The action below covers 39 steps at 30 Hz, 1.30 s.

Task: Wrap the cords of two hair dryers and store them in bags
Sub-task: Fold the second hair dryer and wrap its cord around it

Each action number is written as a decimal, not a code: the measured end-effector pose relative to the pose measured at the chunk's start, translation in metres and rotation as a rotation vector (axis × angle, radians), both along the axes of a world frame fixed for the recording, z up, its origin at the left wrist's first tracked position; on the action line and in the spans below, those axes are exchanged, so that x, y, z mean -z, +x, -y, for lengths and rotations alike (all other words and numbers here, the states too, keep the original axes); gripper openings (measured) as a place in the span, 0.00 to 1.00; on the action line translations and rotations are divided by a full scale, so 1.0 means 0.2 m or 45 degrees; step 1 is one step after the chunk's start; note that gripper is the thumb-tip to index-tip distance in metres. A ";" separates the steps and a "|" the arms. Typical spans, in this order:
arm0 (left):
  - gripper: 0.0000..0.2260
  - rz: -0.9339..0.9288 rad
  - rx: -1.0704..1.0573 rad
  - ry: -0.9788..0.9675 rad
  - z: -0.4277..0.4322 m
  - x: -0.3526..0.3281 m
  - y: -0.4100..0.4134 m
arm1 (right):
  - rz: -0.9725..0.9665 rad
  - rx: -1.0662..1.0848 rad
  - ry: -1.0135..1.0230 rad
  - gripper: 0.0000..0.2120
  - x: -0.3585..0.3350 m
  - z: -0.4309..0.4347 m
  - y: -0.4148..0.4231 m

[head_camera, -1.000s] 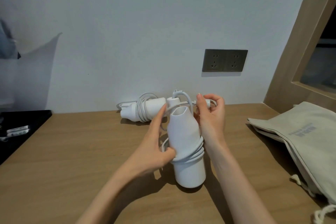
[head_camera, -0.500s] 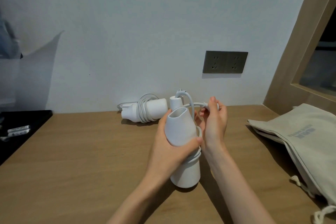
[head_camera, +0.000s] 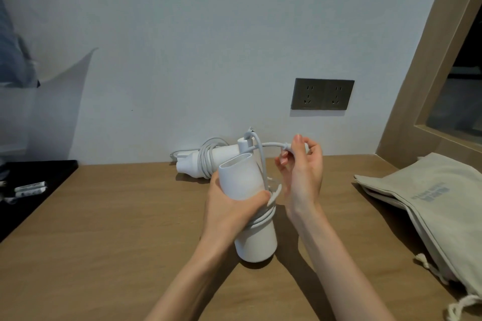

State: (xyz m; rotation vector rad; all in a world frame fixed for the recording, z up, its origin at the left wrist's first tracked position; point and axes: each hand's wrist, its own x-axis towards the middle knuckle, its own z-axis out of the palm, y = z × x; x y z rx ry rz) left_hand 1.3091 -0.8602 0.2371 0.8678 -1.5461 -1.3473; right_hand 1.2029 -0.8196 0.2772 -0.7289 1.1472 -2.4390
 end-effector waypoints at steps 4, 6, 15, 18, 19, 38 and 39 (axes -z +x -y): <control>0.29 0.029 -0.070 -0.029 0.06 -0.01 0.03 | -0.243 0.090 -0.017 0.02 -0.10 -0.07 -0.04; 0.29 0.035 -0.102 -0.080 0.07 -0.02 0.05 | -0.294 0.089 -0.022 0.01 -0.14 -0.09 -0.03; 0.28 0.059 -0.100 -0.138 0.12 -0.05 0.10 | -0.185 0.121 -0.123 0.02 -0.16 -0.14 0.04; 0.26 0.091 -0.096 -0.179 0.15 -0.05 0.10 | -0.175 0.193 -0.139 0.02 -0.14 -0.16 0.05; 0.25 0.100 -0.102 -0.186 0.16 -0.05 0.10 | -0.165 0.219 -0.142 0.02 -0.12 -0.17 0.05; 0.33 0.085 -0.138 -0.277 0.28 0.00 0.17 | -1.155 -0.267 0.934 0.10 0.06 -0.16 -0.06; 0.33 0.084 -0.133 -0.274 0.28 0.01 0.17 | -1.220 -0.283 0.944 0.09 0.05 -0.15 -0.04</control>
